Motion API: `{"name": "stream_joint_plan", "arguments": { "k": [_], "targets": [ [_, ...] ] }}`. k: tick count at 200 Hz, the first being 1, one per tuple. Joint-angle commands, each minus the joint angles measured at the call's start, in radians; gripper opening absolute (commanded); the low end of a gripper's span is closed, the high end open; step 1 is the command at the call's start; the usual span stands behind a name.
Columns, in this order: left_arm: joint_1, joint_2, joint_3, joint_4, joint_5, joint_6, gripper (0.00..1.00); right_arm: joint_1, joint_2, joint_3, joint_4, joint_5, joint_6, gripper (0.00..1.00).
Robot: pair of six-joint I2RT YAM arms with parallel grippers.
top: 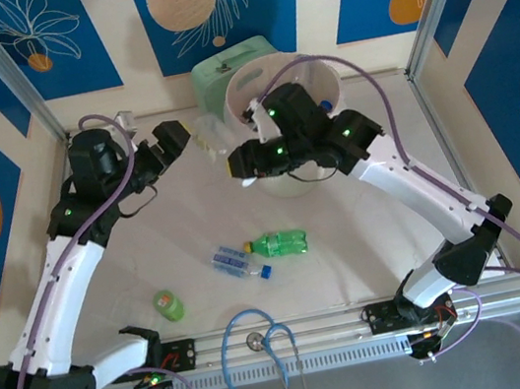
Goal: Put the plastic bottles in the bin
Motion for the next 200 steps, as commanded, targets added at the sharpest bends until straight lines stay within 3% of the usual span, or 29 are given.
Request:
{"name": "stream_joint_plan", "arguments": {
  "k": [1, 77, 150, 161, 179, 200],
  "targets": [
    [0.008, -0.039, -0.027, -0.072, -0.041, 0.058, 1.00, -0.054, -0.012, 0.091, -0.040, 0.133, -0.007, 0.30],
    [-0.030, -0.124, -0.221, -0.078, -0.011, 0.020, 0.99, -0.147, 0.205, 0.359, -0.137, 0.374, -0.076, 0.30],
    [-0.161, -0.124, -0.314, -0.088, -0.097, -0.029, 0.97, -0.158, 0.374, 0.521, -0.211, 0.415, -0.075, 0.36],
    [-0.194, -0.118, -0.322, -0.090, -0.124, -0.043, 0.97, -0.158, 0.395, 0.555, -0.236, 0.425, -0.080, 0.41],
    [-0.256, -0.107, -0.329, -0.128, -0.185, -0.068, 0.97, -0.158, 0.406, 0.575, -0.255, 0.439, -0.092, 0.63],
    [-0.297, -0.092, -0.343, -0.167, -0.227, -0.106, 0.97, -0.158, 0.398, 0.587, -0.259, 0.444, -0.101, 0.70]
  ]
}}
